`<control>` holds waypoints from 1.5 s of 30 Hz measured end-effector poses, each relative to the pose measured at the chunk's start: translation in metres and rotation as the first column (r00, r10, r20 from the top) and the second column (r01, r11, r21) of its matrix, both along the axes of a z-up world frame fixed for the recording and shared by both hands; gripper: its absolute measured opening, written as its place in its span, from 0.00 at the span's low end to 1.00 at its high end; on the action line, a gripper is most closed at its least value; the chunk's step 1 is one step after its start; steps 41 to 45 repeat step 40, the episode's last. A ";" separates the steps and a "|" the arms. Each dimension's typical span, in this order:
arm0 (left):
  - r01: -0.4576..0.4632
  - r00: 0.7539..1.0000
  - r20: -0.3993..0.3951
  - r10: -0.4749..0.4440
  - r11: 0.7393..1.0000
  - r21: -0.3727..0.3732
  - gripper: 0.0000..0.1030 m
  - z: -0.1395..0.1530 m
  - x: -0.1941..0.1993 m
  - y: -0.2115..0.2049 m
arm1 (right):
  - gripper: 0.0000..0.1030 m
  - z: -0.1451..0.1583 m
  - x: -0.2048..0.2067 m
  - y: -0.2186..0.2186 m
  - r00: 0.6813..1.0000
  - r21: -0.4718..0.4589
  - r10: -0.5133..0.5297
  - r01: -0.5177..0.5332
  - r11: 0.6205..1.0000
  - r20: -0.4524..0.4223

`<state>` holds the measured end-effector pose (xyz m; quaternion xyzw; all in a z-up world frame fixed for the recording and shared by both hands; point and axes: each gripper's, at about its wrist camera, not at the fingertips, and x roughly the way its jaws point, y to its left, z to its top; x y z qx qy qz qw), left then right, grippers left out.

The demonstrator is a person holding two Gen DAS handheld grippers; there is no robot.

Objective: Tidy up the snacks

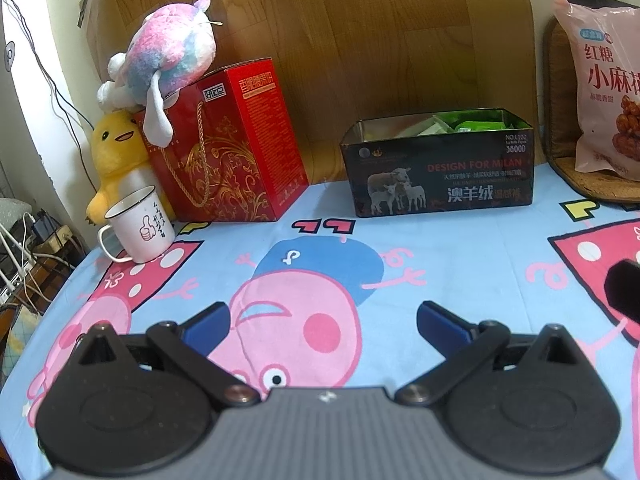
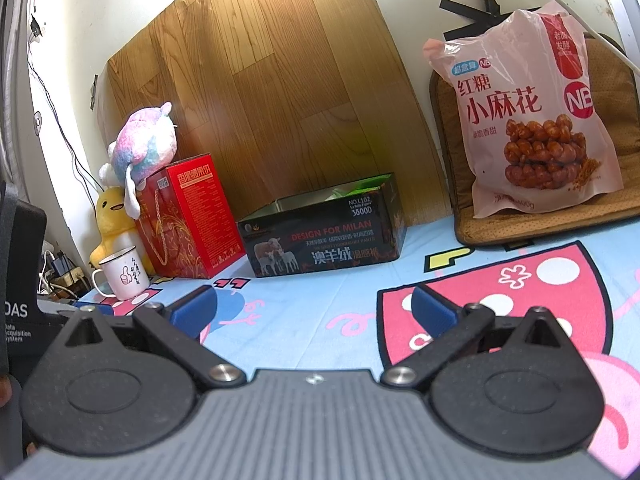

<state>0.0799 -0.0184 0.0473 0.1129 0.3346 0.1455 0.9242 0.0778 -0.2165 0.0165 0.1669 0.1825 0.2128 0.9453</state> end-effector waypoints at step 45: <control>0.044 0.999 -0.022 -0.045 0.998 -0.048 1.00 -0.005 0.001 -0.002 | 1.00 -0.003 -0.001 0.001 1.000 0.000 0.001 -0.001 1.000 -0.005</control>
